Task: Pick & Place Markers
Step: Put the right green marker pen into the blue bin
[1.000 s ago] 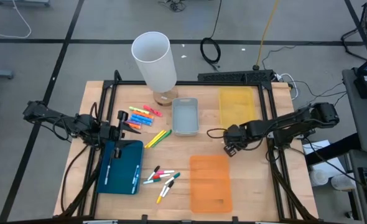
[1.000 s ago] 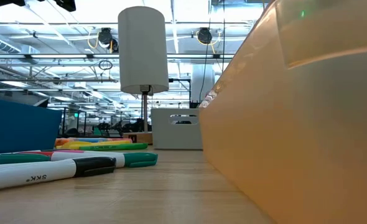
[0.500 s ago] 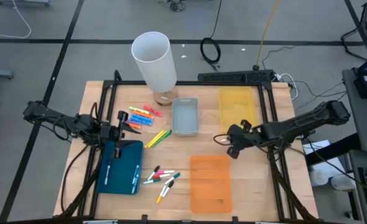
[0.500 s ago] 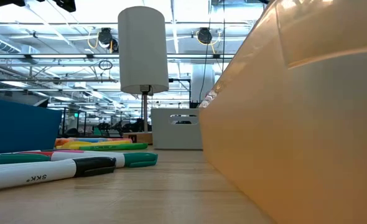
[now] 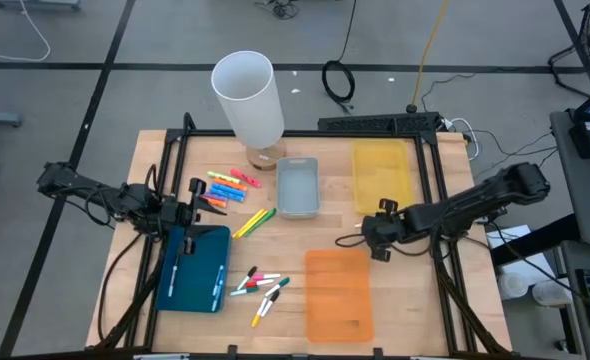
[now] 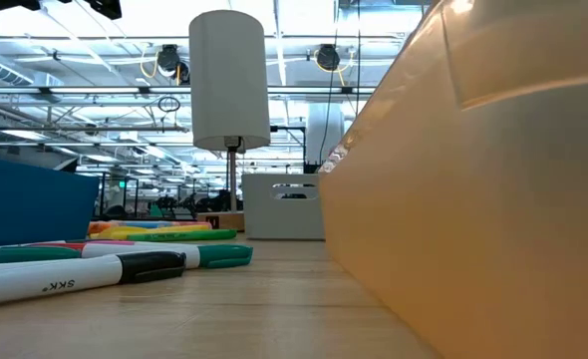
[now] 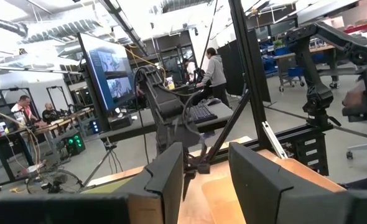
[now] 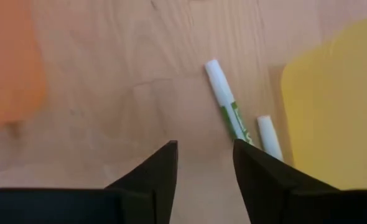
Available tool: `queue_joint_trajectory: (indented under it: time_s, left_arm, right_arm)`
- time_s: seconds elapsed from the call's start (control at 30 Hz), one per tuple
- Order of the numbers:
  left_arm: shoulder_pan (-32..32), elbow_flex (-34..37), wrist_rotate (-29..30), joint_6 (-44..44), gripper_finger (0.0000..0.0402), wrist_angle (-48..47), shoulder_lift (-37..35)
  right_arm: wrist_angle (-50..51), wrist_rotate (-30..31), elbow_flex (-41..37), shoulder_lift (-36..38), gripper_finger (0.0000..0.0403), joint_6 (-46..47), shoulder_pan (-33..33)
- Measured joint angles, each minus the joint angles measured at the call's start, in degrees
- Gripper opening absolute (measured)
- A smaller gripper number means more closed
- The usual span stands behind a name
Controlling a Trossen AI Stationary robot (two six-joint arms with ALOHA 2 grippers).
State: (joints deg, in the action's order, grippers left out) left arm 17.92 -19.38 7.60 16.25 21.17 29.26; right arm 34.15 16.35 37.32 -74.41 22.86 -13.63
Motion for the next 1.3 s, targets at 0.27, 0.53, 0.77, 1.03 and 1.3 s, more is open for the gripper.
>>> queue_joint_trajectory:
  time_s: [0.27,0.53,0.77,1.03,1.3]
  left_arm:
    - [0.01,0.00,0.02,0.09,0.0136,0.00,0.00]
    - [-0.01,0.00,0.02,0.07,0.0136,-0.02,-0.02]
    - [-0.01,0.00,0.02,0.04,0.0136,-0.35,-0.01]
    - [-0.01,0.00,0.02,-0.43,0.0136,-0.45,-0.02]
    - [0.01,0.00,0.02,-1.57,0.0136,-0.44,-0.02]
  right_arm:
    - [0.92,0.00,0.00,-2.90,0.0126,-3.33,4.91]
    - [-0.11,-7.48,0.17,-5.49,0.0125,-5.80,9.91]
    - [-0.15,-13.05,0.17,-5.64,0.0106,-5.60,10.63]
    - [-0.20,-15.12,0.11,-5.67,0.0019,-5.76,10.57]
    - [0.20,-14.90,-0.33,-0.66,0.0014,-1.36,10.30]
